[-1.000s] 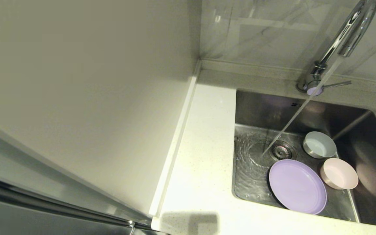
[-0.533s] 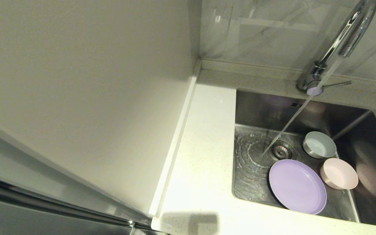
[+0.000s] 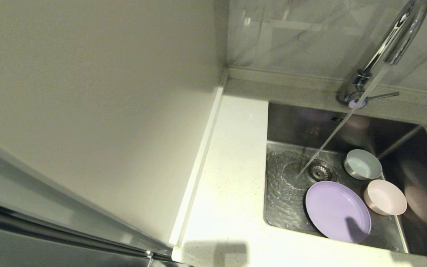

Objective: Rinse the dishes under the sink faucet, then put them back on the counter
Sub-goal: Turn off the faucet

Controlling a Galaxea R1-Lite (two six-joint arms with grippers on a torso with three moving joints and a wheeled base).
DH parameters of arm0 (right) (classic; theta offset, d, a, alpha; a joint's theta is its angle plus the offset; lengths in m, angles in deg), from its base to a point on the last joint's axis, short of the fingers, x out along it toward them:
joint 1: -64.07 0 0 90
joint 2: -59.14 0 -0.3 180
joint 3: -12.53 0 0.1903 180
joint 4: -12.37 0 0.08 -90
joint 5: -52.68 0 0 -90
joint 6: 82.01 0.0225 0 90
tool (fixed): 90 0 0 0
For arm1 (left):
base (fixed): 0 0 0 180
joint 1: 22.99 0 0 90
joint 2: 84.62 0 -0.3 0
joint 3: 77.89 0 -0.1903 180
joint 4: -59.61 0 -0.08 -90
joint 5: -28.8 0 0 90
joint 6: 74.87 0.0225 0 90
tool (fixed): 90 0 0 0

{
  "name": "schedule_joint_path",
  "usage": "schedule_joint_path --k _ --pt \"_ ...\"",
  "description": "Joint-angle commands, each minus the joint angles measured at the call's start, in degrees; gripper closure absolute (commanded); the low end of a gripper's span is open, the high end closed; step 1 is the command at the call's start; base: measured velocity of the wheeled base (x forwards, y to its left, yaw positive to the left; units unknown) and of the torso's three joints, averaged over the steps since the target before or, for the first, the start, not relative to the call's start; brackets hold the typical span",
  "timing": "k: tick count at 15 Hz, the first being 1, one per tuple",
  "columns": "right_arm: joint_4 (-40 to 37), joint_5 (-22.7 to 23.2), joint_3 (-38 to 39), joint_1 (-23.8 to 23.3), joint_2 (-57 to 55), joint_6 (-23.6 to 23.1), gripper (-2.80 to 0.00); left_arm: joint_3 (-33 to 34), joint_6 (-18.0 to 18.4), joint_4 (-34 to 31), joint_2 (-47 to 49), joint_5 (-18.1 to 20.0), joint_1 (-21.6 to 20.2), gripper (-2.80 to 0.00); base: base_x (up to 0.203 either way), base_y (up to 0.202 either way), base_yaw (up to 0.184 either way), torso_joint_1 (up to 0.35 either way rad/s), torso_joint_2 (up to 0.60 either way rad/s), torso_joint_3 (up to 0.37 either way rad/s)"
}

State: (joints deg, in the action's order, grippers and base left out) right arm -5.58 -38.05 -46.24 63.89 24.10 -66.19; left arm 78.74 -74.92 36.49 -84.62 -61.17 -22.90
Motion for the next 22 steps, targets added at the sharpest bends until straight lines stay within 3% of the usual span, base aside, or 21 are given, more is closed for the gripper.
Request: schedule_joint_path --k 1,3,5,8,11,15,22 --pt "0.77 -0.21 -5.55 -0.17 -16.07 2.70 0.00 0.09 -0.04 0.02 0.00 0.05 -0.01 0.00 0.000 0.000 0.000 0.000 0.00 0.000" --pt "1.43 -3.85 -9.46 -1.43 -24.84 5.32 0.00 0.18 -0.04 0.02 0.00 0.06 -0.01 0.00 0.000 0.000 0.000 0.000 0.00 0.000" --pt "2.05 -9.14 -14.28 -3.35 -32.59 12.61 0.00 0.18 -0.04 0.02 0.00 0.06 -0.01 0.00 0.000 0.000 0.000 0.000 0.00 0.000" --pt "2.52 -9.21 -17.09 -9.56 -37.34 21.83 0.00 0.18 -0.04 0.02 0.00 0.06 -0.01 0.00 0.000 0.000 0.000 0.000 0.00 0.000" --pt "2.57 0.71 -19.68 -14.08 -39.95 27.98 0.00 0.18 -0.04 0.02 0.00 0.06 -0.01 0.00 0.000 0.000 0.000 0.000 0.00 0.000" --pt "2.54 19.77 -23.96 -19.91 -43.49 33.90 0.00 0.18 -0.04 0.02 0.00 -0.01 -0.01 0.00 0.000 0.000 0.000 0.000 0.00 0.000" --pt "2.64 31.17 -32.98 -24.70 -55.40 42.46 0.00 0.18 -0.04 0.02 0.00 0.06 -0.01 0.00 0.000 0.000 0.000 0.000 0.00 0.000"
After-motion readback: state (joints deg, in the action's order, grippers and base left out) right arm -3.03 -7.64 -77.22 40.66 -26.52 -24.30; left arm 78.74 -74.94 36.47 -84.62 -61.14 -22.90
